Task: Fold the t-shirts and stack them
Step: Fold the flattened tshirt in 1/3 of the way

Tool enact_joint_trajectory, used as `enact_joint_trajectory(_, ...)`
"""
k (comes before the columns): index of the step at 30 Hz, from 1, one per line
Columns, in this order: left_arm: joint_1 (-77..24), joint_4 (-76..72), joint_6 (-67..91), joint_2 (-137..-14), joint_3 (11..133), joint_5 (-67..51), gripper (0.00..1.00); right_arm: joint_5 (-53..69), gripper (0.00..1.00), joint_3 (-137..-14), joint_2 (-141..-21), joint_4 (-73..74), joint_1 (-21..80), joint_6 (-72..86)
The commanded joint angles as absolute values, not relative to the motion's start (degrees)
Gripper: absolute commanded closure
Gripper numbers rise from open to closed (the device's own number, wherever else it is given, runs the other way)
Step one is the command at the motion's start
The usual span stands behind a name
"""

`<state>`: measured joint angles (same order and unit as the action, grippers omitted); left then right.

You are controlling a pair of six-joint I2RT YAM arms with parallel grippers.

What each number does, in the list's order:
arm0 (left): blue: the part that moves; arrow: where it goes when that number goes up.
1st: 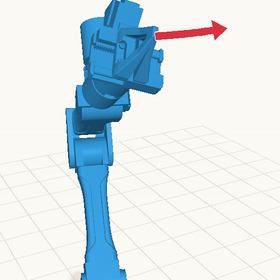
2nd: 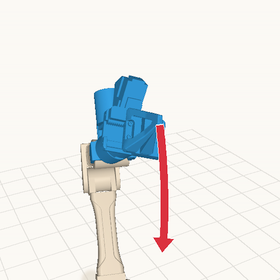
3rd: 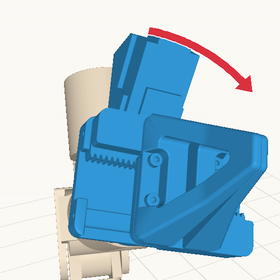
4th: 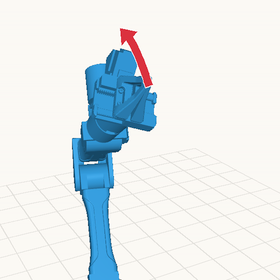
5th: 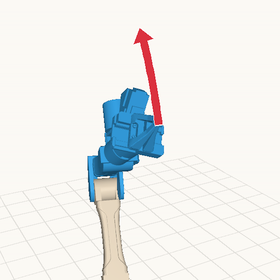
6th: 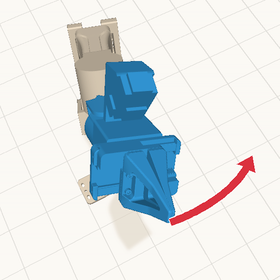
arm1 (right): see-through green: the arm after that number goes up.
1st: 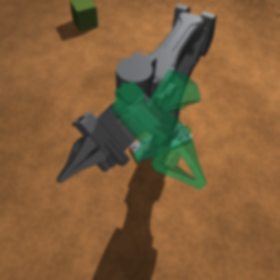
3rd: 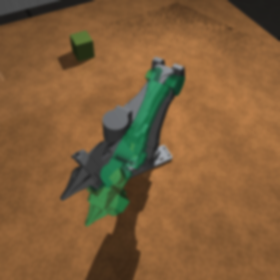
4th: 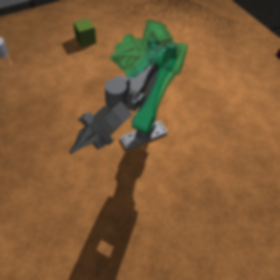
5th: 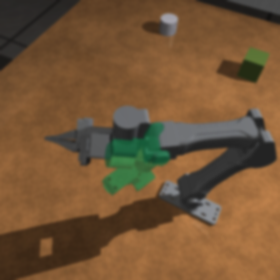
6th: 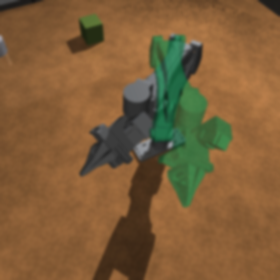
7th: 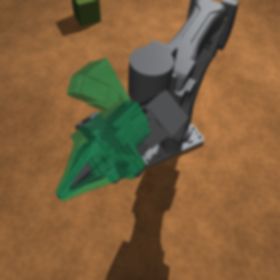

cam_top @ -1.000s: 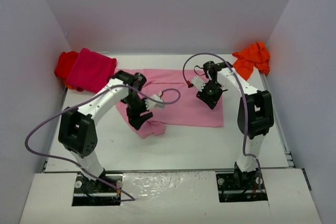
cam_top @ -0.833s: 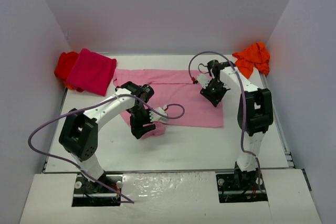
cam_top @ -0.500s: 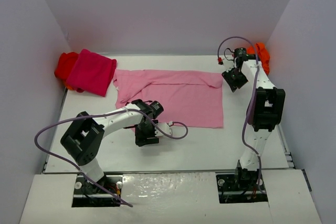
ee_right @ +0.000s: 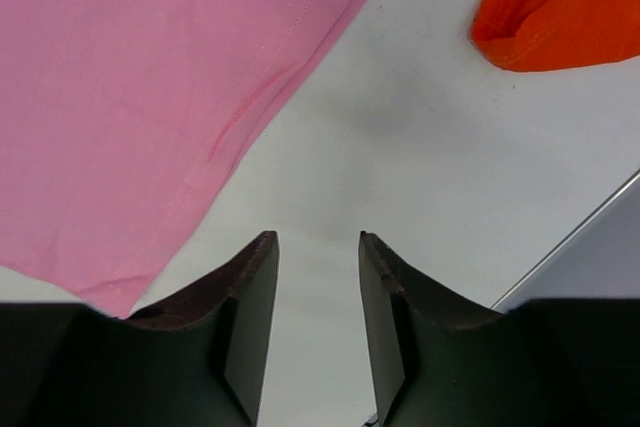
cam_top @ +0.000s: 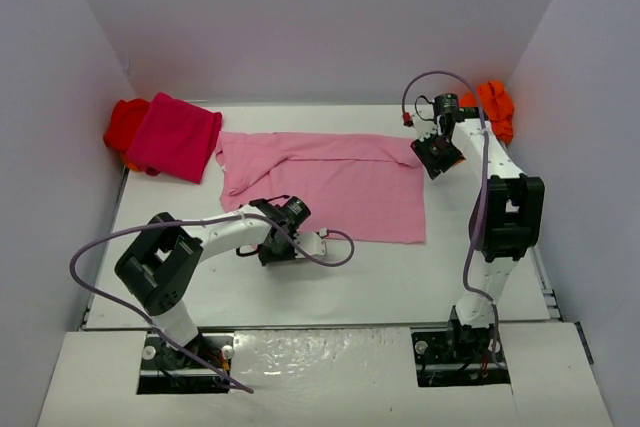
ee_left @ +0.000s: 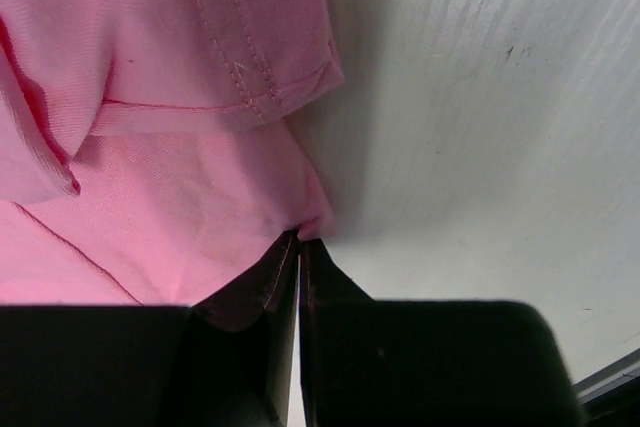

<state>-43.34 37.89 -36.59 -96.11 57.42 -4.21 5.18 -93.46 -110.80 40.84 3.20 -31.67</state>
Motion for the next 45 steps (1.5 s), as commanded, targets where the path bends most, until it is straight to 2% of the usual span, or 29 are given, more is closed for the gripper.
enact_joint_trajectory(1,-43.1,38.4,-37.3,-90.5,55.4,-5.2,1.00,5.9,0.67,-85.5,-108.3,43.4,8.7,-33.6)
enact_joint_trajectory(5,-42.9,45.0,-37.7,-86.6,56.4,-5.2,1.00,9.2,0.73,-83.5,-113.9,46.0,13.7,-35.6)
enact_joint_trajectory(13,-42.7,46.4,-37.9,-83.3,55.4,-3.8,1.00,13.0,0.80,-83.9,-120.5,46.1,19.3,-34.1)
enact_joint_trajectory(19,-41.1,49.5,-39.9,-80.1,55.1,-2.2,1.00,5.5,0.80,-80.8,-123.3,44.0,17.2,-31.8)
enact_joint_trajectory(26,-33.7,51.6,-44.1,-78.6,56.8,-1.4,1.00,0.2,0.83,-80.5,-124.5,40.8,12.7,-29.4)
enact_joint_trajectory(31,-28.0,54.0,-46.0,-80.0,61.7,-5.2,1.00,-4.5,0.82,-80.5,-124.9,39.5,12.0,-28.2)
enact_joint_trajectory(34,-27.0,51.2,-45.3,-81.2,62.3,-5.2,1.00,-4.6,0.80,-79.8,-124.0,38.5,12.1,-27.9)
enact_joint_trajectory(40,-22.8,45.2,-44.2,-83.7,63.8,-8.2,0.99,-6.9,0.81,-79.3,-123.8,36.7,11.9,-26.8)
enact_joint_trajectory(44,-16.7,47.3,-40.2,-97.5,75.8,-14.4,0.82,-8.3,0.81,-79.8,-125.5,36.3,12.0,-26.5)
enact_joint_trajectory(45,-16.1,48.1,-39.5,-99.8,78.3,-15.8,0.81,-8.6,0.81,-79.9,-125.4,36.3,11.9,-26.5)
